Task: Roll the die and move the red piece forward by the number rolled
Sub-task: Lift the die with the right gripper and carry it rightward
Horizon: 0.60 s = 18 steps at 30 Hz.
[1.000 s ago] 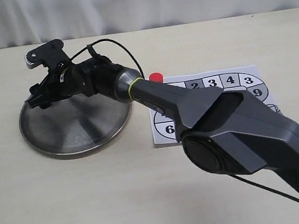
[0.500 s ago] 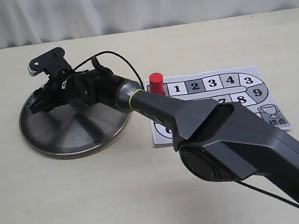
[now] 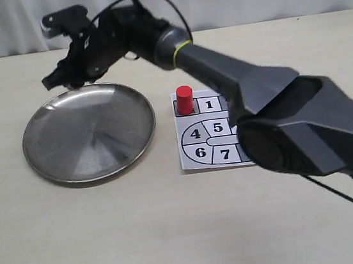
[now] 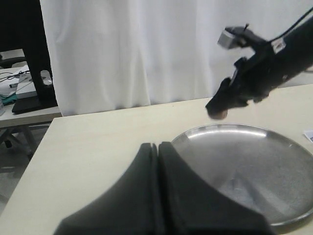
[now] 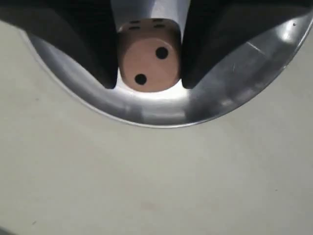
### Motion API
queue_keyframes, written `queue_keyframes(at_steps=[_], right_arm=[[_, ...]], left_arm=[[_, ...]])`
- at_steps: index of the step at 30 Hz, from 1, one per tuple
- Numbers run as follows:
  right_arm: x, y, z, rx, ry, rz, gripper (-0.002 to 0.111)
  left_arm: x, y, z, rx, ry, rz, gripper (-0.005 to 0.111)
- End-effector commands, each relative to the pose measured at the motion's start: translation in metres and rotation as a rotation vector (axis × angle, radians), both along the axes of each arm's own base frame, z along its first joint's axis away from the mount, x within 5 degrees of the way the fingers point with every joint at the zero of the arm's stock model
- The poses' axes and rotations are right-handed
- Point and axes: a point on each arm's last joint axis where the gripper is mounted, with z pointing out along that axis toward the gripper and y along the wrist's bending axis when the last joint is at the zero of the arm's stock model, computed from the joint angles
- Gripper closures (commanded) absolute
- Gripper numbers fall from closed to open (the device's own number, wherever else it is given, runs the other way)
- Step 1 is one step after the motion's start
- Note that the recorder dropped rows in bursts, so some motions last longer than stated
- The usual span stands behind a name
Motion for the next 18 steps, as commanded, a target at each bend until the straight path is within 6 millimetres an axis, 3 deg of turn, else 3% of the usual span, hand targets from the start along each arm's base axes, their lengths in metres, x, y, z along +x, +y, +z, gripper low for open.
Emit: queue_keyframes(at_steps=[1,4,8,11,18], right_arm=[[-0.012,-0.03,0.081,-0.047,-0.033,0.052,0.104],[-0.025,-0.045,0.113,-0.128,-0.043,0.073,0.104],[-0.033,-0.06,0.128,-0.229,-0.016,0.057,0.104],[-0.035,-0.063,0.137,-0.209,-0.024,0.064,0.104],[-0.037,-0.065,0.125,-0.22,0.035,0.094,0.104]], left_arm=[[0.0,0.0,0.0,0.001,-0.01,0.003,0.107],[0.0,0.0,0.0,0.001,-0.01,0.003,0.107],[0.0,0.0,0.0,0.001,-0.01,0.003,0.107],[0.0,0.0,0.0,0.001,-0.01,0.003,0.107],[0.0,0.0,0.0,0.001,-0.01,0.003,0.107]])
